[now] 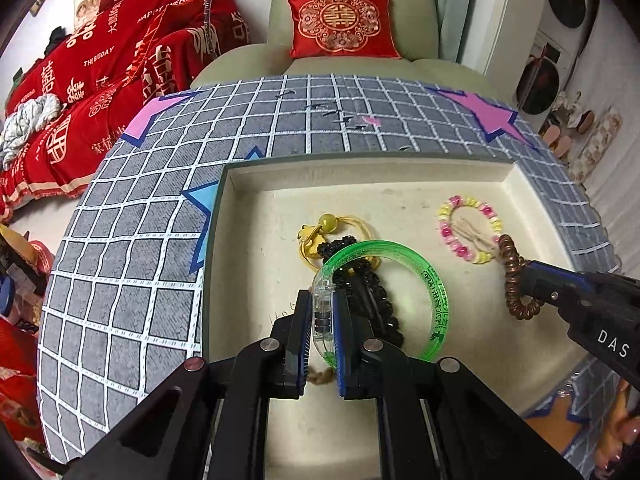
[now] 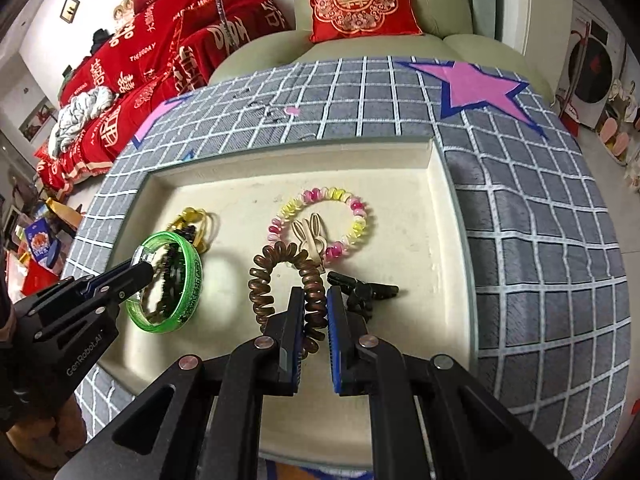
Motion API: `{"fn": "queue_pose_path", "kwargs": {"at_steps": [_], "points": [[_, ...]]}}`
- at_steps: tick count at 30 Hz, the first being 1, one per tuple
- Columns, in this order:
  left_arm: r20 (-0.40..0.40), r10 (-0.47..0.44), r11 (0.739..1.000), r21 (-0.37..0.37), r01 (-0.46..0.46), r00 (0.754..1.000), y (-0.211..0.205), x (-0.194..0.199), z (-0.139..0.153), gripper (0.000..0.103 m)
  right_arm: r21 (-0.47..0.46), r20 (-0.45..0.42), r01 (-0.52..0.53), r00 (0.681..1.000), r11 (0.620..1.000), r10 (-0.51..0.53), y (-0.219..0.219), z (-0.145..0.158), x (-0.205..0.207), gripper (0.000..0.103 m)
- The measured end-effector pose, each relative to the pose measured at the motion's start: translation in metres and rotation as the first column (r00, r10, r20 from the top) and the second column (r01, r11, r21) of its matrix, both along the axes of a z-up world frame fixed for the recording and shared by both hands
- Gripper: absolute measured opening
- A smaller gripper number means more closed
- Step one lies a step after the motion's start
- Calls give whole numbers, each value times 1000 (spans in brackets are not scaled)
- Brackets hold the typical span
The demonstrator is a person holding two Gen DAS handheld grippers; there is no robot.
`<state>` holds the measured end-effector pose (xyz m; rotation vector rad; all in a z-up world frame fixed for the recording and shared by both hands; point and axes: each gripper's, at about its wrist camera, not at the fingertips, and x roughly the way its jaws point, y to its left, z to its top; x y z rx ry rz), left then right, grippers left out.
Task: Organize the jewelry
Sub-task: 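Carry both items into the tray and open both tools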
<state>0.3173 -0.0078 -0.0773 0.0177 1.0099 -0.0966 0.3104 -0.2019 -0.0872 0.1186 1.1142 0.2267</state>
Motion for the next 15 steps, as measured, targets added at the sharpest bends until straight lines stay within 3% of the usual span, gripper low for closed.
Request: {"fn": "queue_pose_path", "kwargs": {"at_steps": [15], "points": [[3, -11, 998, 58, 11, 1000, -8, 4, -7, 19, -51, -8, -6, 1000, 999, 6, 7, -16, 4, 13]]}}
